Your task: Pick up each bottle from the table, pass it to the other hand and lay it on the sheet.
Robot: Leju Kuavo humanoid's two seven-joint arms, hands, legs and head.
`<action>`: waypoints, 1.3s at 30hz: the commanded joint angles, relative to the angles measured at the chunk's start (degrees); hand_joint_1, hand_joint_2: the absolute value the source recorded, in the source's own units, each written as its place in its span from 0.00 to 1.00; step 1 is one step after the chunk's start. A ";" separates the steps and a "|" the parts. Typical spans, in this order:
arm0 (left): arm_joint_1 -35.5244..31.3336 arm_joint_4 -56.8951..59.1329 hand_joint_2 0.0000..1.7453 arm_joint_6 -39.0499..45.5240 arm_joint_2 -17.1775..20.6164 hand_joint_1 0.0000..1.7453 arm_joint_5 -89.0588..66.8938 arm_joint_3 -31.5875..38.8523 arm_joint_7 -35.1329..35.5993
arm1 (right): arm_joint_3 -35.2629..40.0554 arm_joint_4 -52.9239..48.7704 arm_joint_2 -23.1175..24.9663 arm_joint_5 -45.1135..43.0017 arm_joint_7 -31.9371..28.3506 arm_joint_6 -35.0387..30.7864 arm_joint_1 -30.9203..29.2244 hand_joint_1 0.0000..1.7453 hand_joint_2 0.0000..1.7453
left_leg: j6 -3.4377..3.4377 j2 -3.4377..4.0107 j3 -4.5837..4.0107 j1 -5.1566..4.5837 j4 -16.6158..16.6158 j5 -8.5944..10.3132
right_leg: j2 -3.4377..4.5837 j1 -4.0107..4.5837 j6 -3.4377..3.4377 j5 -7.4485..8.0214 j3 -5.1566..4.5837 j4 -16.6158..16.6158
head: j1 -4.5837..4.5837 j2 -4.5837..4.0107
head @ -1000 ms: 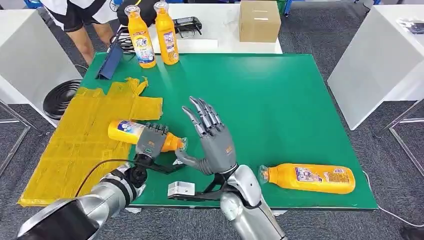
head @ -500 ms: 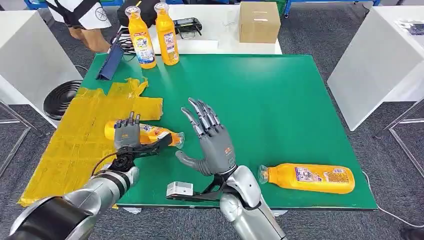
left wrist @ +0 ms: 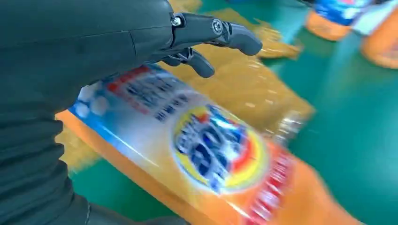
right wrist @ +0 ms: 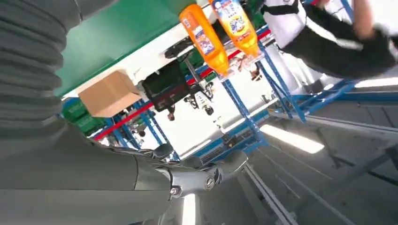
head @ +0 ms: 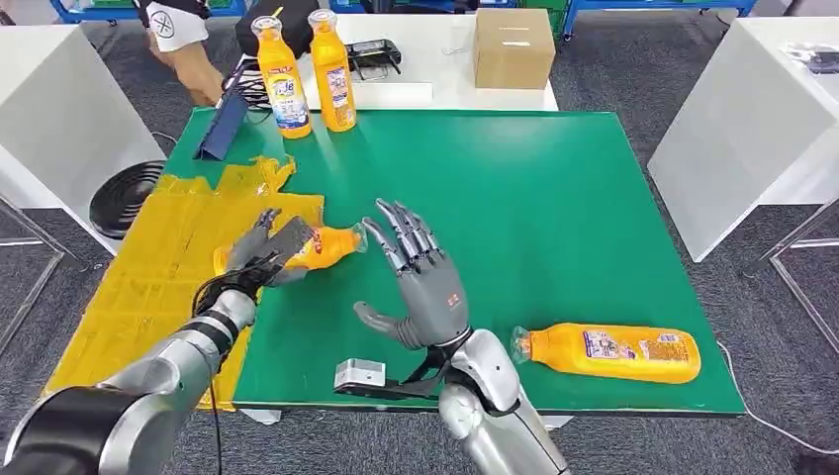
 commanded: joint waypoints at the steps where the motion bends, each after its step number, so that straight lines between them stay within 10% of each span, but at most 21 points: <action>1: 1.74 -0.04 1.00 -1.47 -2.51 0.00 0.52 8.91 -4.08 | -1.54 1.35 -3.23 0.59 0.12 0.16 -0.71 0.00 1.00 | 0.08 -0.04 0.04 -0.03 -0.09 0.02 | -0.06 -0.01 0.04 0.02 0.02 -0.11 | 0.02 0.00; 22: 3.33 -5.60 1.00 -2.95 -4.57 0.00 1.78 17.59 -16.92 | -4.41 -3.51 -5.01 2.13 0.45 2.78 2.75 0.00 1.00 | 0.07 -0.06 -0.26 -0.03 -0.05 0.00 | -0.07 -0.01 0.04 0.00 -0.32 -0.07 | 0.00 0.00; 39: 10.77 -23.42 1.00 -8.50 -6.75 0.00 9.50 22.58 -21.92 | -7.54 -13.17 -28.60 -5.94 0.20 26.38 5.31 0.00 1.00 | 0.18 -0.21 -0.51 -0.09 -0.04 -0.02 | -0.25 -0.05 0.10 -0.02 -0.47 -0.17 | 0.02 0.00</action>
